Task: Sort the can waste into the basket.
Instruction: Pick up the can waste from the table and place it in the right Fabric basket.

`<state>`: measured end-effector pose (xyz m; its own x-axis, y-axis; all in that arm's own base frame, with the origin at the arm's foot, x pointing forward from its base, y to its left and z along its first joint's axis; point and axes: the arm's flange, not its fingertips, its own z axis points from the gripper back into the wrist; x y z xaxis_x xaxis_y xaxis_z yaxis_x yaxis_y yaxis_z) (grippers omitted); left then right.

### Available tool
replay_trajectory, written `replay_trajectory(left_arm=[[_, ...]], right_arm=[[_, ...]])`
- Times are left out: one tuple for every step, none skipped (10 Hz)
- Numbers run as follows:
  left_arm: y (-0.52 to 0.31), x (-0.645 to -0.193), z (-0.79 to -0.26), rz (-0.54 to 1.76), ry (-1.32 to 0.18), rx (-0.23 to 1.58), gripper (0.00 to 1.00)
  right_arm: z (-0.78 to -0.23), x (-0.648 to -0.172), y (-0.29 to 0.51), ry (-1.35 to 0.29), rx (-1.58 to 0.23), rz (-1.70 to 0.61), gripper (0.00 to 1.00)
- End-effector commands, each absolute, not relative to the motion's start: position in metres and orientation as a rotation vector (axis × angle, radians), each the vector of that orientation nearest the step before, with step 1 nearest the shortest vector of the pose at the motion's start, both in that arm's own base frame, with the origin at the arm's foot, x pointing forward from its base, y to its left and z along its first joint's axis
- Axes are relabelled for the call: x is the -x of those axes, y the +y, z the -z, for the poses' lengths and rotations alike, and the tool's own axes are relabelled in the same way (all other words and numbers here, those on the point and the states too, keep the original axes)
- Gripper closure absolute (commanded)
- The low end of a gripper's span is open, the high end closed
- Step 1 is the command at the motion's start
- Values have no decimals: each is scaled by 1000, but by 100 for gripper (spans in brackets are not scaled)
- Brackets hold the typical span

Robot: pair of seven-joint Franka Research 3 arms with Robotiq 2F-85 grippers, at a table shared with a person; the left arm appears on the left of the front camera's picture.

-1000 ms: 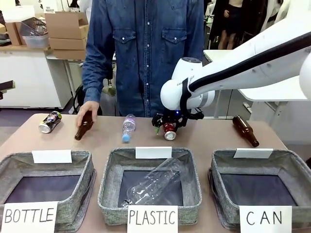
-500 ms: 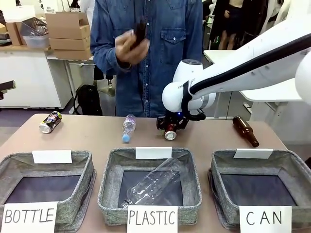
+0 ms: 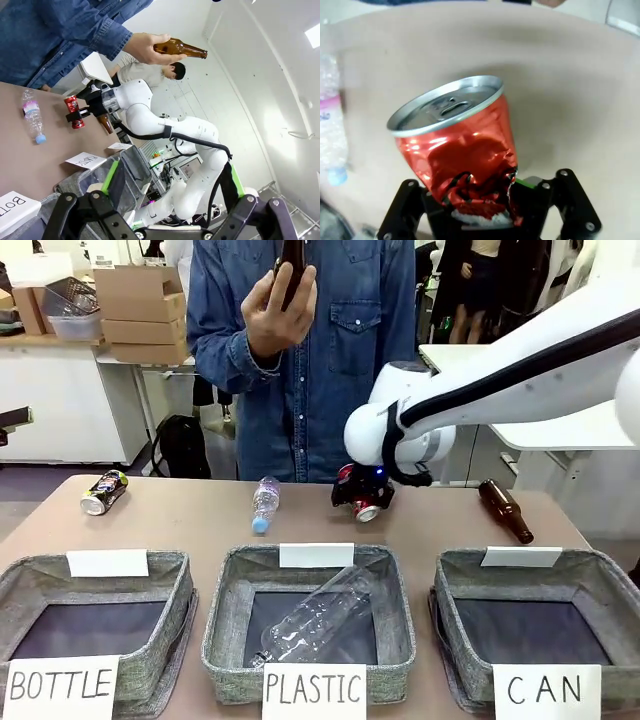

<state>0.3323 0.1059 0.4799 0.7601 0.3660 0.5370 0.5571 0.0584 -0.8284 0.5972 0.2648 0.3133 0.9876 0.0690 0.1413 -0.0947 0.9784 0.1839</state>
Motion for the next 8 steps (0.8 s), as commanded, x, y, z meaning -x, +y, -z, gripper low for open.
replay_trajectory(left_arm=[[105,-332,-482,181,-796,1569,0],[105,-332,-482,181,-796,1569,0],[105,-332,-482,181,-796,1569,0],[105,-332,-482,181,-796,1569,0],[105,-332,-482,181,-796,1569,0],[105,-332,-482,181,-796,1569,0],[105,-332,-482,181,-796,1569,0],[105,-332,-482,181,-796,1569,0]], right_arm=[[-355,-559,190,-104,-316,-86,100],[-375,-536,153,-65,-354,-91,100],[-396,-510,119,-31,-413,-97,100],[-422,-481,89,-35,-488,-115,100],[-451,-439,65,-46,-565,-159,100],[-465,-401,52,-25,-552,-176,100],[-468,-364,44,-4,-508,-234,100],[-466,-333,42,3,-449,-358,100]])
